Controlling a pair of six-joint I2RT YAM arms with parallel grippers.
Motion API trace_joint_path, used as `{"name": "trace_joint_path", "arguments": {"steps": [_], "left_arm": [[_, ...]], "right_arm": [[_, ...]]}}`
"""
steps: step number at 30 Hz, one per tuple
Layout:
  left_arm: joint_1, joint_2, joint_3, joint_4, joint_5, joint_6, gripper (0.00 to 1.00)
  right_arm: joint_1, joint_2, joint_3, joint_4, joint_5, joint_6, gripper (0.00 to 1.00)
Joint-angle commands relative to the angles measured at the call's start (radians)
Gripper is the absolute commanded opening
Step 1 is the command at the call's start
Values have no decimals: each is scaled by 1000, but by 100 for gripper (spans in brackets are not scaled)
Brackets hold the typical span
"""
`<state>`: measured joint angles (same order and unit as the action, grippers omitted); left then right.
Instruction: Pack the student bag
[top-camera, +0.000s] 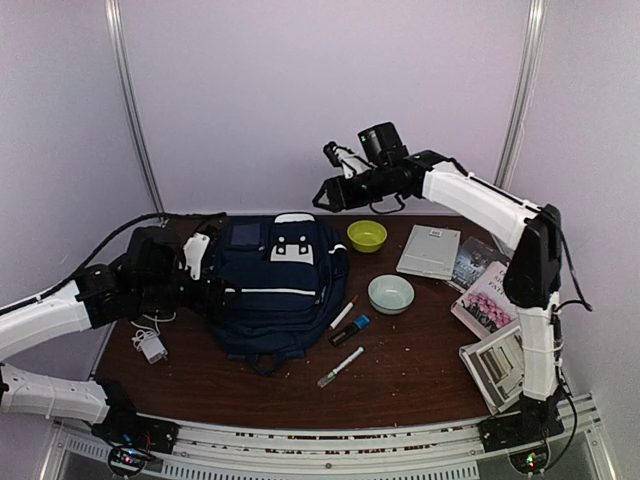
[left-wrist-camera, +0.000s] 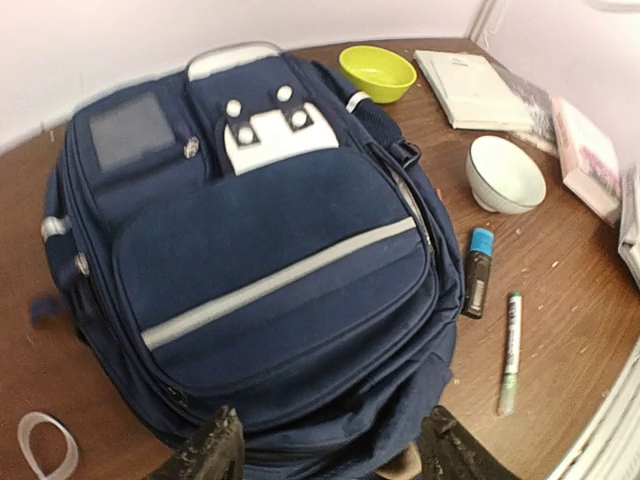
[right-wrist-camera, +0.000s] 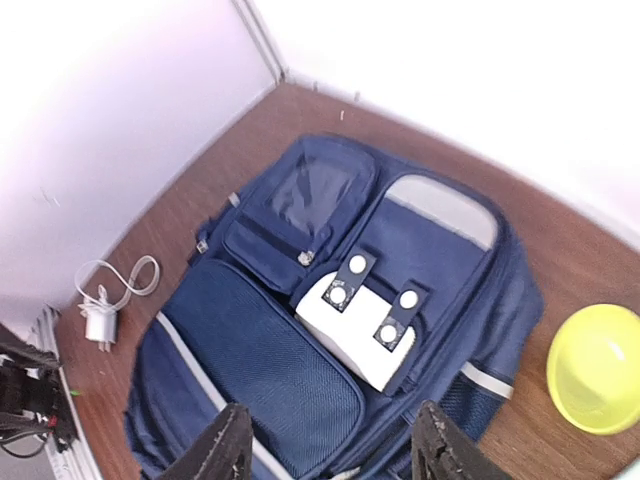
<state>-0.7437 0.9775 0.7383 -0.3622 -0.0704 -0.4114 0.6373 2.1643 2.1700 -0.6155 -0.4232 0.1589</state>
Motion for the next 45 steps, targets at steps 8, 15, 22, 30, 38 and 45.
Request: {"name": "trace_joint_path", "arguments": {"steps": [8,15,22,30,38,45], "left_arm": [[-8,311,307,-212,-9,543,83],[-7,474,371,-295,-137,708,90],[29,550,470,-320,-102,654,92],[95,652,659,-334,-99,593,92],[99,676,688,-333,-99,613,92],[99,655,676,-322,-91,620,92]], "right_arm": [[-324,-454,-677,110,31,144,55],[-565,-418,-866,221,-43,246,55],[-661,-174,-699,199,-39,314,55],[-736,23,-452,177,0,393,58],[-740,165,-303,185,-65,496,60],[-730,232,-278,225,-168,571,60]]}}
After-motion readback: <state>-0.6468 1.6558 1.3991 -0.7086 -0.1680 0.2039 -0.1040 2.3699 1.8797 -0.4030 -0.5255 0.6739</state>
